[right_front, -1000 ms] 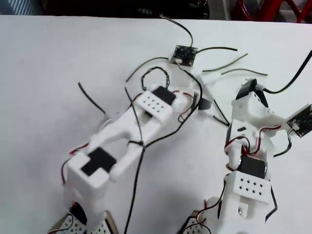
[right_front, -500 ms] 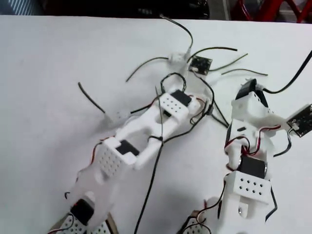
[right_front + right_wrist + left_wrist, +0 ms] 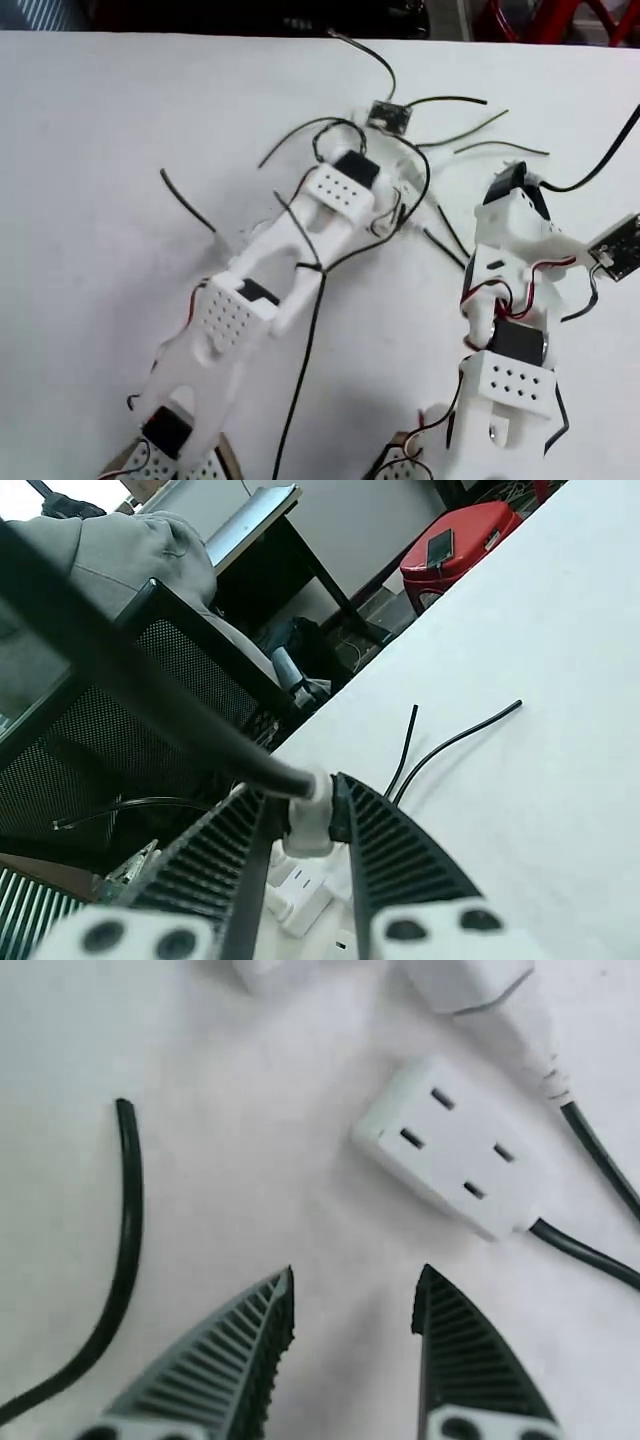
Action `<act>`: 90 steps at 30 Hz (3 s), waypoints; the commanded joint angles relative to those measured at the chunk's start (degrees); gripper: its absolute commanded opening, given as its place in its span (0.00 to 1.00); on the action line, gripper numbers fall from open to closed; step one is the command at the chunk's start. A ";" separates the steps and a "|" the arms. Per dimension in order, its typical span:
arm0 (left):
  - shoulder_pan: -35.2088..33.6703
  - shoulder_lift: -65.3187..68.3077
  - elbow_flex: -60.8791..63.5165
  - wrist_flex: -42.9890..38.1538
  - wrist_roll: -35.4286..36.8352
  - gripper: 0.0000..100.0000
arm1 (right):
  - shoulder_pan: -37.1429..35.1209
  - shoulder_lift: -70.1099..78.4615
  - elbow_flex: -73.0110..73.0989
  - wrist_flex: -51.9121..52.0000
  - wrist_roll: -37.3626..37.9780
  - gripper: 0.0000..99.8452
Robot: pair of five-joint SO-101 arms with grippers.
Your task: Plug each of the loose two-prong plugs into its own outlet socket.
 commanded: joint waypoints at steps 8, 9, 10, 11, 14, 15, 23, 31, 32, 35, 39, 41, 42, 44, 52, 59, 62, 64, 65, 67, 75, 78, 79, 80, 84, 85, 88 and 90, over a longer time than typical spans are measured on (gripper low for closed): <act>3.91 0.48 -13.27 2.46 -0.09 0.20 | 0.40 -0.13 -1.85 -1.10 0.00 0.02; 3.91 1.80 -13.63 1.05 0.00 0.20 | 0.40 -0.13 -1.85 -1.10 0.00 0.02; 3.91 3.21 -13.89 -0.53 0.00 0.20 | 0.40 -0.13 -1.85 -1.10 0.00 0.02; 3.91 4.53 -13.89 -2.02 0.00 0.20 | 0.40 -0.13 -1.85 -1.10 0.00 0.02; 4.44 7.60 -13.89 -5.01 -0.26 0.21 | 0.40 -0.13 -1.85 -1.19 0.00 0.02; 4.97 7.96 -13.98 -5.01 -0.09 0.23 | 0.40 -0.13 -1.85 -1.19 0.00 0.02; 6.99 6.29 -13.54 -2.64 0.00 0.33 | 0.40 -0.13 -1.85 -1.19 0.09 0.02; 5.58 11.12 -13.98 -8.88 -0.44 0.29 | 0.40 -0.13 -1.76 -1.10 0.09 0.02; 5.41 11.12 -13.98 -9.05 -0.44 0.27 | 0.40 -0.13 -1.76 -1.10 0.09 0.02; 5.23 11.12 -13.98 -7.74 -0.53 0.24 | 0.40 -0.13 -1.67 -1.10 0.09 0.02; 4.09 11.03 -13.98 -3.60 -0.53 0.24 | 0.40 -0.13 -1.67 -1.10 0.09 0.02; 3.74 11.03 -13.98 -0.62 -0.53 0.24 | 0.40 -0.13 -1.67 -1.10 0.09 0.02; 3.65 11.03 -14.07 0.79 -0.53 0.24 | 0.40 -0.13 -1.67 -1.10 0.09 0.02; 3.47 11.03 -15.21 4.04 -0.53 0.24 | 0.40 -0.13 -1.67 -1.10 0.09 0.02; 4.35 11.47 -26.37 12.84 -0.09 0.24 | 0.40 -0.13 -1.67 -1.10 0.09 0.02; 7.60 15.25 -30.59 3.52 0.00 0.24 | 0.40 -0.13 -1.67 -1.10 0.09 0.02; 8.04 20.09 -31.12 -1.93 0.00 0.24 | 0.40 -0.13 -1.67 -1.19 0.09 0.02; 8.04 21.32 -32.26 -3.43 0.00 0.24 | 0.40 -0.13 -1.67 -1.27 0.09 0.02; 8.04 21.67 -33.58 -3.43 0.00 0.24 | 0.40 -0.13 -1.67 -1.36 0.09 0.02; 8.04 22.29 -34.55 -3.43 -0.35 0.24 | 0.40 -0.13 -1.67 -1.36 0.09 0.02; 8.66 22.90 -38.59 -2.73 0.00 0.24 | 0.40 -0.13 -1.67 -1.36 0.09 0.02; 8.66 23.25 -42.99 -1.76 0.00 0.24 | 0.40 -0.13 -1.67 -1.36 0.09 0.02; 8.57 23.25 -42.81 -1.93 0.00 0.24 | 0.40 -0.13 -1.67 -1.36 0.09 0.02; 8.57 23.25 -42.11 -2.55 0.00 0.24 | 0.40 -0.13 -1.67 -1.36 0.09 0.02; 8.57 22.99 -34.64 -6.33 -0.09 0.24 | 0.40 -0.13 -1.67 -1.36 0.09 0.02; 8.48 22.64 -33.67 -6.77 -0.09 0.24 | 0.40 -0.13 -1.67 -1.36 0.09 0.02; 8.13 23.08 -36.40 -6.59 -0.09 0.24 | 0.40 -0.13 -1.67 -1.36 0.09 0.02; 7.69 23.25 -36.92 -6.77 -0.09 0.24 | 0.40 -0.13 -1.67 -1.27 0.09 0.02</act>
